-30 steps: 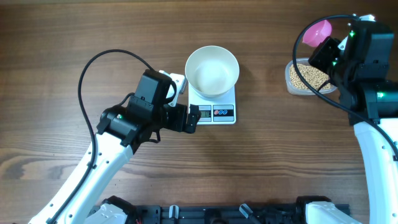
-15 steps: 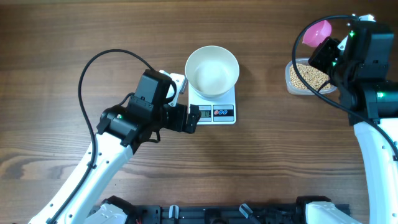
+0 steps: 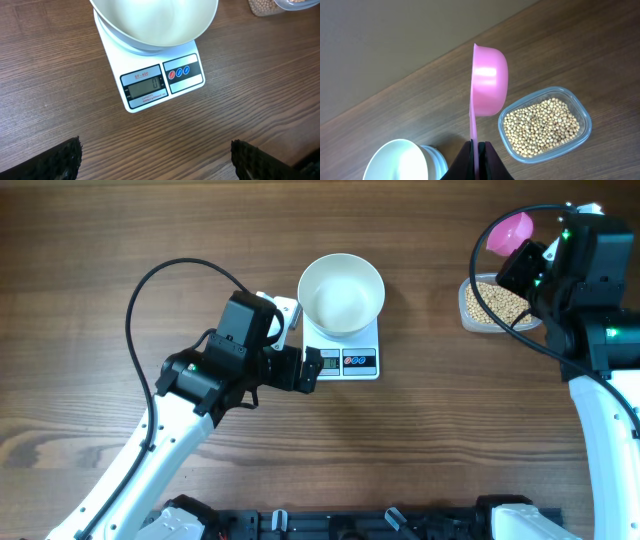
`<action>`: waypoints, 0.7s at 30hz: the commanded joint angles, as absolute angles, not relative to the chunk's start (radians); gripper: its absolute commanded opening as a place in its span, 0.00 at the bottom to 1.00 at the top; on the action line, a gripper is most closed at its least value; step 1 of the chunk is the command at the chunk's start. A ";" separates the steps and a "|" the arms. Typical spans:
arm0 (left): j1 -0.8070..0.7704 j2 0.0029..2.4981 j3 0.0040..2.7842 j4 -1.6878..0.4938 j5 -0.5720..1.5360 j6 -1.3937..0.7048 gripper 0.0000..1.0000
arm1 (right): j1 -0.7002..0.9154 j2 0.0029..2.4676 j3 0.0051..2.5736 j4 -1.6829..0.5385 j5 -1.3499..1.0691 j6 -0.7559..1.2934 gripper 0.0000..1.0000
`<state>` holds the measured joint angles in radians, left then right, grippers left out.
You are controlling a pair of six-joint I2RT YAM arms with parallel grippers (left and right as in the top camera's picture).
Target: Scoop item into bowl and weigh 150g on scale
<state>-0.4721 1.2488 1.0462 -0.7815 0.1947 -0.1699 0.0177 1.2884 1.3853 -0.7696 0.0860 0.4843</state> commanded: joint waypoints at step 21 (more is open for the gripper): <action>-0.475 1.240 1.047 -0.778 0.200 -0.154 1.00 | 0.015 1.277 1.401 -0.824 0.079 0.311 0.04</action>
